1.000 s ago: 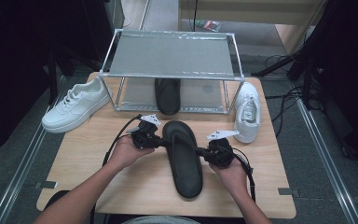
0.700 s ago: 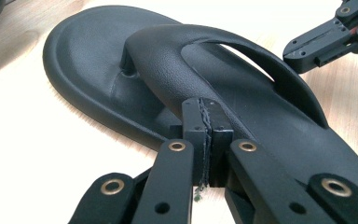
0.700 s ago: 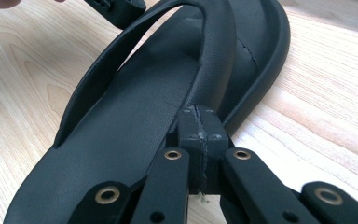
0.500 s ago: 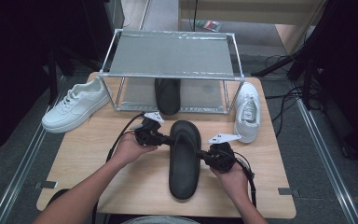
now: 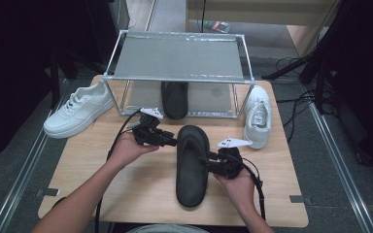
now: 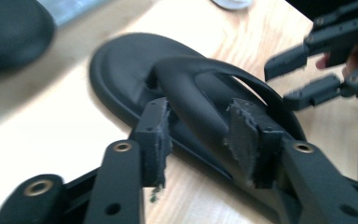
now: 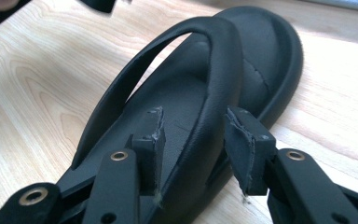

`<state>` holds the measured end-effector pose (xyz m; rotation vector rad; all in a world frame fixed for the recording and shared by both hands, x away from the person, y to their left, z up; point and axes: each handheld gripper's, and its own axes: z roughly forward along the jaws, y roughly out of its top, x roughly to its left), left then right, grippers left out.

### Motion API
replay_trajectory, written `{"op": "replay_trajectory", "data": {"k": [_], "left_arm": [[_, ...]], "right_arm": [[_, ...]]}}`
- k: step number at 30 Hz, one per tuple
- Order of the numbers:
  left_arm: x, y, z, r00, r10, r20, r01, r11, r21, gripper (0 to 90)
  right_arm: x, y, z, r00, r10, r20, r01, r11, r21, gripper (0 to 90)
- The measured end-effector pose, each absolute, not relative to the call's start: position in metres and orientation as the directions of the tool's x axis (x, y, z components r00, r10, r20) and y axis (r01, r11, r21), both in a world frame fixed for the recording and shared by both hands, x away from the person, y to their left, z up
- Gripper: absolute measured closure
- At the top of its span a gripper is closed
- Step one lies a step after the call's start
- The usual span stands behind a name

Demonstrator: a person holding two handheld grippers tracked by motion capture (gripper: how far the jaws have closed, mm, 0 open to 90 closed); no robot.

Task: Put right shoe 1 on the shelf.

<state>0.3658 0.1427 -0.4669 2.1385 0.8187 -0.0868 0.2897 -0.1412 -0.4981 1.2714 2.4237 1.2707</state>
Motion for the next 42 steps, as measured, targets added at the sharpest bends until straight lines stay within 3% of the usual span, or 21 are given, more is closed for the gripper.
{"op": "replay_trajectory", "data": {"k": [3, 9, 28, 42], "left_arm": [[0.37, 0.146, -0.461, 0.79, 0.524, -0.318, 0.573, -0.447, 0.687, 52.8], [0.384, 0.155, -0.443, 0.794, 0.511, -0.329, 0.567, -0.429, 0.703, 53.8], [0.431, 0.157, -0.369, 0.854, 0.489, -0.178, 0.449, -0.519, 0.727, 86.7], [0.475, 0.156, -0.328, 0.84, 0.538, -0.077, 0.405, -0.526, 0.748, 88.5]], "right_arm": [[0.29, -0.137, -0.502, -0.634, 0.734, 0.245, 0.628, 0.302, 0.717, 57.8], [0.292, -0.133, -0.509, -0.614, 0.759, 0.217, 0.626, 0.3, 0.72, 58.1], [0.301, -0.128, -0.517, -0.56, 0.784, 0.268, 0.673, 0.242, 0.699, 62.0], [0.306, -0.133, -0.514, -0.537, 0.789, 0.3, 0.702, 0.22, 0.677, 72.0]]}}
